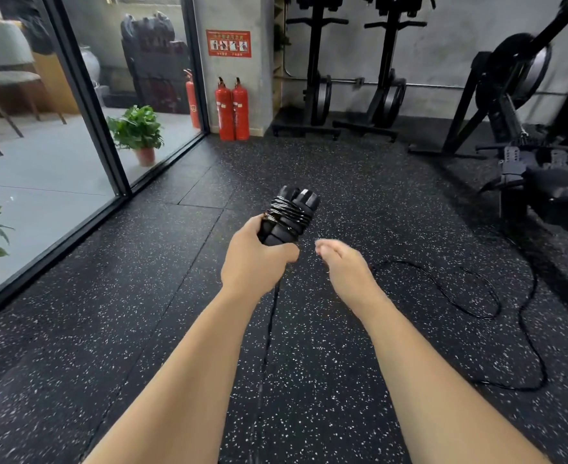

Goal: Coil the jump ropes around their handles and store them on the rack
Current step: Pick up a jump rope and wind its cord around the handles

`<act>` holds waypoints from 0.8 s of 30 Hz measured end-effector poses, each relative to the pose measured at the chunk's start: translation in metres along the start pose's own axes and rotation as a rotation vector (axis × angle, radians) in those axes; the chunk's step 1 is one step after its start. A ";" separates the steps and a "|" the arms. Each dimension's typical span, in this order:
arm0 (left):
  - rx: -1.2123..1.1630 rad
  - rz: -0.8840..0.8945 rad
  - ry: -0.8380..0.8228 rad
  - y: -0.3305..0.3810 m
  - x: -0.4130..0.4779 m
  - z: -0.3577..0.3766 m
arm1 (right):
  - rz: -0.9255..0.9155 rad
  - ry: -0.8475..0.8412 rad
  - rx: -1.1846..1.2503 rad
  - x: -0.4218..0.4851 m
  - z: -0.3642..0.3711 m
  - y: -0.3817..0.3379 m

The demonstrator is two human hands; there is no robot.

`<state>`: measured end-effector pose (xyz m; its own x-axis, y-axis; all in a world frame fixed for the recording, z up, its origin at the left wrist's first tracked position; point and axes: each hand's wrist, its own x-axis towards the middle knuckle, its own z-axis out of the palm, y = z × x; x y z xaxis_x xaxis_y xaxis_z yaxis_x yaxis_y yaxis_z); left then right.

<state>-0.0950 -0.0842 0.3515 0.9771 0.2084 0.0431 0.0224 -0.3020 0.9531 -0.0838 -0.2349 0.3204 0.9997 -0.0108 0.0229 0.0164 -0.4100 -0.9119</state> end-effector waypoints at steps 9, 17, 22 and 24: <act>-0.256 -0.095 -0.080 0.007 -0.009 -0.001 | -0.101 -0.206 0.316 0.001 0.037 -0.010; -0.248 -0.170 0.029 -0.003 0.006 -0.019 | -0.088 -0.141 -0.169 0.000 0.023 -0.004; -0.107 -0.099 0.032 -0.014 0.011 -0.024 | 0.055 -0.190 -0.182 -0.002 0.015 -0.004; -0.006 -0.096 0.038 -0.021 0.014 -0.029 | 0.115 -0.205 -0.218 -0.003 0.010 -0.003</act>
<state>-0.0881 -0.0486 0.3411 0.9618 0.2711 -0.0376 0.1144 -0.2734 0.9551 -0.0862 -0.2242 0.3193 0.9781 0.1066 -0.1788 -0.0794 -0.6030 -0.7938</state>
